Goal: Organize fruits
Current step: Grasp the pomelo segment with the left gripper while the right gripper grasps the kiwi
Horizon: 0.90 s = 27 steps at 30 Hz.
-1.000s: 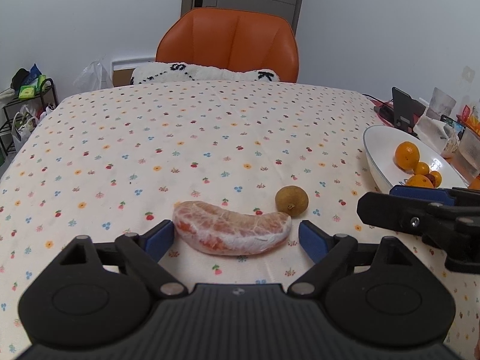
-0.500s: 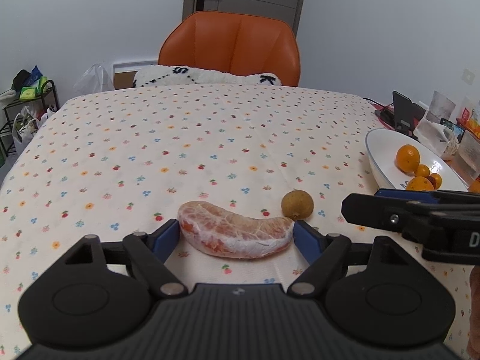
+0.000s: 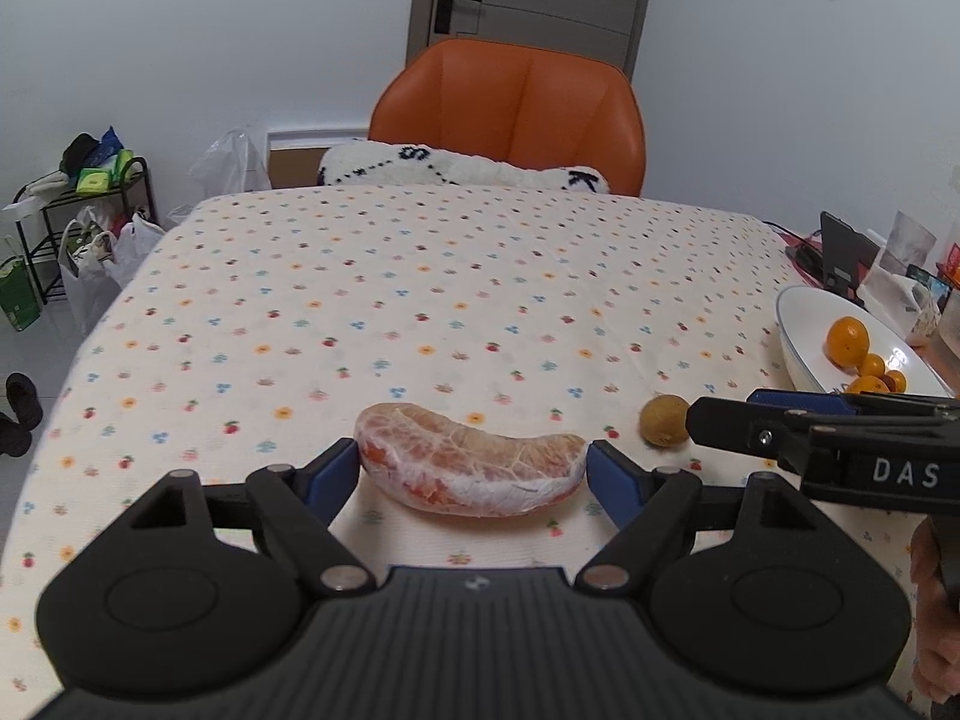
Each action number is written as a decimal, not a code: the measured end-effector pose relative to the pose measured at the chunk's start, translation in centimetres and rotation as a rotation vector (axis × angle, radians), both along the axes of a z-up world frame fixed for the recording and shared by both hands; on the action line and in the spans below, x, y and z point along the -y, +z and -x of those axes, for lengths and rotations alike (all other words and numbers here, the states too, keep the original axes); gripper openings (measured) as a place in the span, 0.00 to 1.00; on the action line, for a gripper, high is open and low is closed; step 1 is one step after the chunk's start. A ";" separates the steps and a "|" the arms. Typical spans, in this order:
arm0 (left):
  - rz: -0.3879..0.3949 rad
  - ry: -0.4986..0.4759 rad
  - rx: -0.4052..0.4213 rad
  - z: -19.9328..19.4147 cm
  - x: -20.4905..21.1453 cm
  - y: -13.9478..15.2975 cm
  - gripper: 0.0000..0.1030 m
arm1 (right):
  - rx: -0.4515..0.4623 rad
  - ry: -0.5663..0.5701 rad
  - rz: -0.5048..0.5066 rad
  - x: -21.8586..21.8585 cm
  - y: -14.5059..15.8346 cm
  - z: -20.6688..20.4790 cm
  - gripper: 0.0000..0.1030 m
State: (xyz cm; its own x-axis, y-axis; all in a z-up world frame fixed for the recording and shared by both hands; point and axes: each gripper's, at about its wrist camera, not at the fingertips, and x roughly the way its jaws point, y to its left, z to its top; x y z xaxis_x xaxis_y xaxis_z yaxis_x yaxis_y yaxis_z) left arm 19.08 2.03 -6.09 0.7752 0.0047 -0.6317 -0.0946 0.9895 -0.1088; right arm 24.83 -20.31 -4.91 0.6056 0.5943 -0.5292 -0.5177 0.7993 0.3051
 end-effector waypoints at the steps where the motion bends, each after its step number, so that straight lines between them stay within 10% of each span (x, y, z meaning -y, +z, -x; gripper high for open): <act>1: -0.001 0.004 0.002 0.1 -0.2 0.1 0.79 | -0.001 0.003 -0.002 -0.1 0.0 -0.1 0.57; 13: 0.009 0.045 0.030 1.0 -1.8 1.2 0.79 | -0.021 0.021 0.043 -2.2 -1.2 -1.2 0.26; 27: 0.017 -0.010 0.058 1.2 1.5 2.3 0.79 | 0.035 -0.044 0.005 2.2 1.2 0.6 0.24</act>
State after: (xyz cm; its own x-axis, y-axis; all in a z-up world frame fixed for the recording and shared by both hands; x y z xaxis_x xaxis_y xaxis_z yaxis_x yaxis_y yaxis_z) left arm 17.90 0.52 -3.77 0.8102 -0.0135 -0.5860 -0.0783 0.9883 -0.1310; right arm 24.18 -22.46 -3.71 0.6490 0.5644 -0.5101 -0.4924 0.8228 0.2839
